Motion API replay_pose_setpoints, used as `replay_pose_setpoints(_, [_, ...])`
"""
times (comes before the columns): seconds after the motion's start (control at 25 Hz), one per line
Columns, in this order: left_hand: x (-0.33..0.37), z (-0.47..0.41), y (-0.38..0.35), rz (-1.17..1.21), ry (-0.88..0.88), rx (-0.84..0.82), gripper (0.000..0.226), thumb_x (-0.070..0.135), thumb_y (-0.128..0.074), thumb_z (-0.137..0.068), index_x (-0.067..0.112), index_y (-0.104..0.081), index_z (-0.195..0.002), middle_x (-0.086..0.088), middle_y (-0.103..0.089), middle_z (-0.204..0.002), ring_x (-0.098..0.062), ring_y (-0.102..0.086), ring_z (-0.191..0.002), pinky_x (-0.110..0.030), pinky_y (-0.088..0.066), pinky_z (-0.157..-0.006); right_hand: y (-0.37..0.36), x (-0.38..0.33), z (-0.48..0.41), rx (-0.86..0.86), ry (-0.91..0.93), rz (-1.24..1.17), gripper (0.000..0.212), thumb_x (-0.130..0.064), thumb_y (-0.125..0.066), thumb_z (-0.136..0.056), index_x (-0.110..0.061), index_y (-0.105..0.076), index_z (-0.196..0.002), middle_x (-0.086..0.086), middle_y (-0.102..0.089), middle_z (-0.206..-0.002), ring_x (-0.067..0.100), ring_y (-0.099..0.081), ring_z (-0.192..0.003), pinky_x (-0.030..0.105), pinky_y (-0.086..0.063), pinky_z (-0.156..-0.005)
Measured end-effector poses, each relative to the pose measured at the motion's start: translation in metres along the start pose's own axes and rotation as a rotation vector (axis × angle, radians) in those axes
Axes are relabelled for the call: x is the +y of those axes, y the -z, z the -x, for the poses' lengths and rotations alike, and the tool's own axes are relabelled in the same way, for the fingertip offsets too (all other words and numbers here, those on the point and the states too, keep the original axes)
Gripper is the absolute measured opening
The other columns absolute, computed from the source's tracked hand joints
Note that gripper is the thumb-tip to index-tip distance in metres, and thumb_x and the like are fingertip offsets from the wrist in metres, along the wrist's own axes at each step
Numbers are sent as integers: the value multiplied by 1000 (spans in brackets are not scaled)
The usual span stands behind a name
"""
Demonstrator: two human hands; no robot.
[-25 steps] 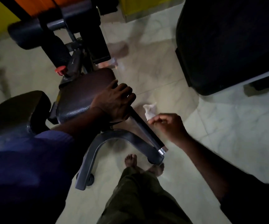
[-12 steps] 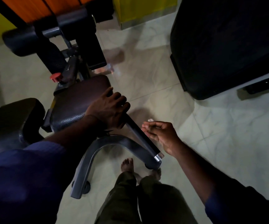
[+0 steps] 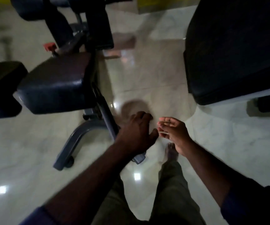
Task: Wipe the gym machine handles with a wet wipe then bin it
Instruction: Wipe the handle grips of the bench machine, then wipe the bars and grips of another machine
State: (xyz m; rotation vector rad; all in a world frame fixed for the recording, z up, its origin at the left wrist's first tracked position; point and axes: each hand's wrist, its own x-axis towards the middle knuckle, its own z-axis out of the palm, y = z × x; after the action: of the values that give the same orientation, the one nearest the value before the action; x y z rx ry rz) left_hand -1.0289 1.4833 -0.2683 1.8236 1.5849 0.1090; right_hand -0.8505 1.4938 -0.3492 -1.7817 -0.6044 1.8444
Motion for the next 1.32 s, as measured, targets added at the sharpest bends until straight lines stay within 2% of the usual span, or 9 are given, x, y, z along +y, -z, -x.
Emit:
replay_pose_setpoints(0.16, [32,-18,-94,496,408,157,43,33,-67,-97,15,-59,-135,-3,-61,-134,-16,-60,-114,-25,-47,-96,56,19,-53,-113,-42,186,28,-7,-68,-96,-6,-66,-124,10,-73,-104,21,-68,-87,36,-55,-78])
replay_pose_setpoints(0.28, [1,-43,-177,697,677,230,47,35,-71,-92,19,-61,-135,4,-64,-133,-10,-61,-114,-38,-55,-98,79,61,-112,-156,-106,269,31,-5,-70,-94,-5,-64,-124,10,-71,-104,23,-66,-87,37,-54,-76])
replay_pose_setpoints(0.56, [-158,-147,-363,720,869,179,39,31,-76,-89,29,-66,-127,0,-73,-120,-21,-68,-112,-26,-49,-82,78,203,-304,-149,-168,315,27,-12,-71,-94,-17,-69,-120,1,-70,-105,17,-64,-90,39,-59,-78])
replay_pose_setpoints(0.64, [-203,-179,-408,660,845,165,38,31,-77,-89,31,-66,-126,2,-73,-117,-20,-69,-109,-26,-50,-84,71,237,-363,-157,-176,333,24,-18,-70,-94,-24,-71,-118,-3,-70,-109,14,-64,-95,40,-60,-85])
replay_pose_setpoints(0.8, [-268,-220,-463,598,835,145,44,35,-75,-91,33,-62,-133,8,-68,-121,-12,-65,-100,-16,-43,-65,43,282,-448,-223,-202,374,28,-30,-68,-97,-32,-68,-125,-7,-66,-117,12,-58,-101,36,-56,-80])
replay_pose_setpoints(1.0, [-304,-215,-497,643,881,146,42,38,-74,-91,36,-62,-132,12,-65,-121,-9,-64,-97,-21,-46,-68,6,331,-501,-177,-171,425,34,-41,-70,-93,-29,-71,-124,-10,-69,-101,9,-65,-84,34,-59,-82])
replay_pose_setpoints(1.12, [-290,-196,-487,670,904,180,38,31,-75,-91,32,-67,-129,16,-63,-122,-10,-61,-101,-23,-44,-81,17,330,-489,-45,-60,455,23,-61,-69,-73,-44,-80,-83,1,-79,-94,23,-76,-90,42,-61,-89])
replay_pose_setpoints(1.2, [-264,-178,-462,764,890,219,35,23,-74,-89,26,-70,-124,13,-66,-129,-12,-63,-100,-24,-47,-80,32,304,-440,-29,-3,377,20,-65,-70,-63,-47,-77,-71,0,-79,-84,21,-76,-83,48,-61,-90])
replay_pose_setpoints(1.32, [-193,-148,-402,988,902,366,46,48,-78,-62,35,-72,-106,4,-74,-122,-17,-69,-108,-36,-51,-93,65,235,-332,-34,32,248,24,-53,-81,-65,-32,-80,-75,9,-80,-90,24,-75,-82,50,-59,-88])
